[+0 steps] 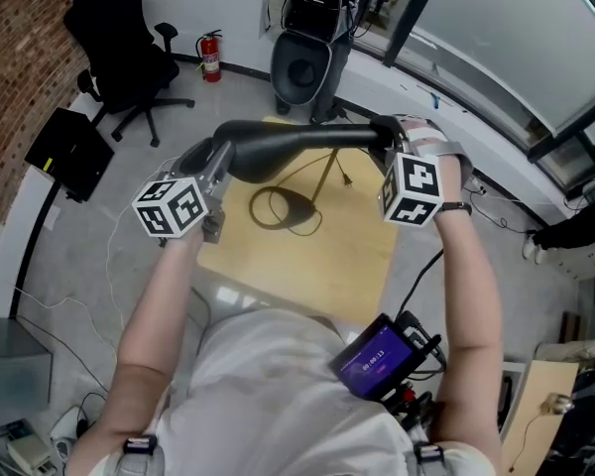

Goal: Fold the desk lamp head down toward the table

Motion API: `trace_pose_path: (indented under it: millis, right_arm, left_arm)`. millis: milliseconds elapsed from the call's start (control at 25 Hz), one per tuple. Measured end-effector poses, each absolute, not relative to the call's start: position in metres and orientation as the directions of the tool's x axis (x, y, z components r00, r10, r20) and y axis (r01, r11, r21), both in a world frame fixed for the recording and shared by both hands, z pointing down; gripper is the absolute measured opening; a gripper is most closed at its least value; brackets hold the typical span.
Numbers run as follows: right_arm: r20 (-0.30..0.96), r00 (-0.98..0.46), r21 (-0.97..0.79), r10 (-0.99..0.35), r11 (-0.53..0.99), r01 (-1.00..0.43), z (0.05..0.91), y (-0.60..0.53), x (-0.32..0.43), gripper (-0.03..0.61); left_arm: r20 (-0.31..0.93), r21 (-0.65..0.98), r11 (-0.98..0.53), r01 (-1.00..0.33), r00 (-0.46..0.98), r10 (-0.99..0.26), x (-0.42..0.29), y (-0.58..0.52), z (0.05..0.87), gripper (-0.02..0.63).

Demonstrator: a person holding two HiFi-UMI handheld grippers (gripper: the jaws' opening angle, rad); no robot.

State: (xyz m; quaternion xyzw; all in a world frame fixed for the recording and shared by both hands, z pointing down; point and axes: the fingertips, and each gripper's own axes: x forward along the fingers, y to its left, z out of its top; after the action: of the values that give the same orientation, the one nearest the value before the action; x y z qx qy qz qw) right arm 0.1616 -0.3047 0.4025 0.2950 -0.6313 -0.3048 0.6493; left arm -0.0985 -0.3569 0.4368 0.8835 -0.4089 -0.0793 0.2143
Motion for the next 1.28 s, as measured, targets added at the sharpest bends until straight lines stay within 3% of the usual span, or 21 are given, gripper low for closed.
trace_pose_path:
  millis: [1280]
  right_arm:
    - [0.602, 0.169, 0.738, -0.781, 0.624, 0.255, 0.388, -0.302, 0.159, 0.221]
  left_arm:
    - [0.130, 0.450, -0.624, -0.639, 0.738, -0.662, -0.068, -0.352, 0.499, 0.178]
